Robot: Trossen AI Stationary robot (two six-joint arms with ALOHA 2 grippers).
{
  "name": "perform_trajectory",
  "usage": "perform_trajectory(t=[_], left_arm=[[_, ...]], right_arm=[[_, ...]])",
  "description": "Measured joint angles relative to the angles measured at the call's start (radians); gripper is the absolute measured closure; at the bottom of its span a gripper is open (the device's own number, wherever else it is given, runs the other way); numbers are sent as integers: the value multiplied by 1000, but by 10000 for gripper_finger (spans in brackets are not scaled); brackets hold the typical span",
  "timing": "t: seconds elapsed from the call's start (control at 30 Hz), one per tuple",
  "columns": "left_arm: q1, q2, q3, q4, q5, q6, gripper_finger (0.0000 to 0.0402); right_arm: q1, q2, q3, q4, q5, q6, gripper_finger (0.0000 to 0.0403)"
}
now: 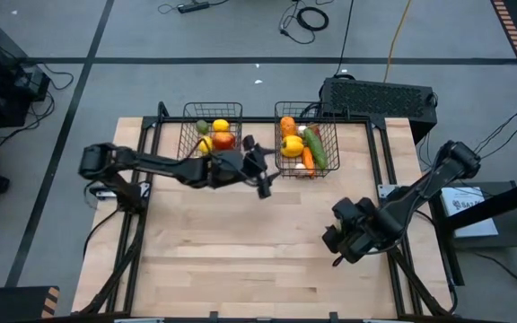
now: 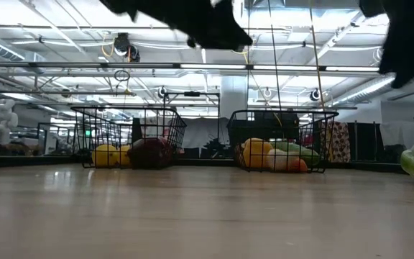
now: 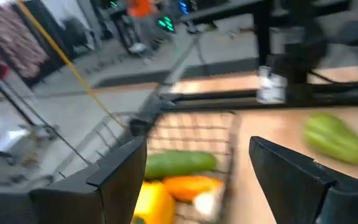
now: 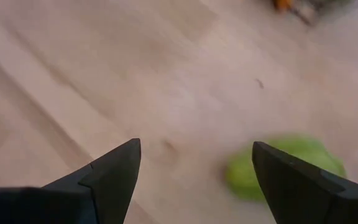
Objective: Sort produce into baskets
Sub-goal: Put the green chayote into the right mesh basket
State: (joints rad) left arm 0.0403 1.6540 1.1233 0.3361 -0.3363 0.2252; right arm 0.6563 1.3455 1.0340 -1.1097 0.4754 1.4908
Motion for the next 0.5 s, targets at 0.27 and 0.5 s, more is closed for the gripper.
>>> perform_trajectory(t=[0.27, 0.5], left_arm=[[-117, -158, 0, -322, -3, -131, 111], [-185, -180, 0, -484, -10, -194, 111]], right_arm=[[-47, 33, 0, -244, -199, 298, 104], [-110, 41, 0, -257, -229, 285, 104]])
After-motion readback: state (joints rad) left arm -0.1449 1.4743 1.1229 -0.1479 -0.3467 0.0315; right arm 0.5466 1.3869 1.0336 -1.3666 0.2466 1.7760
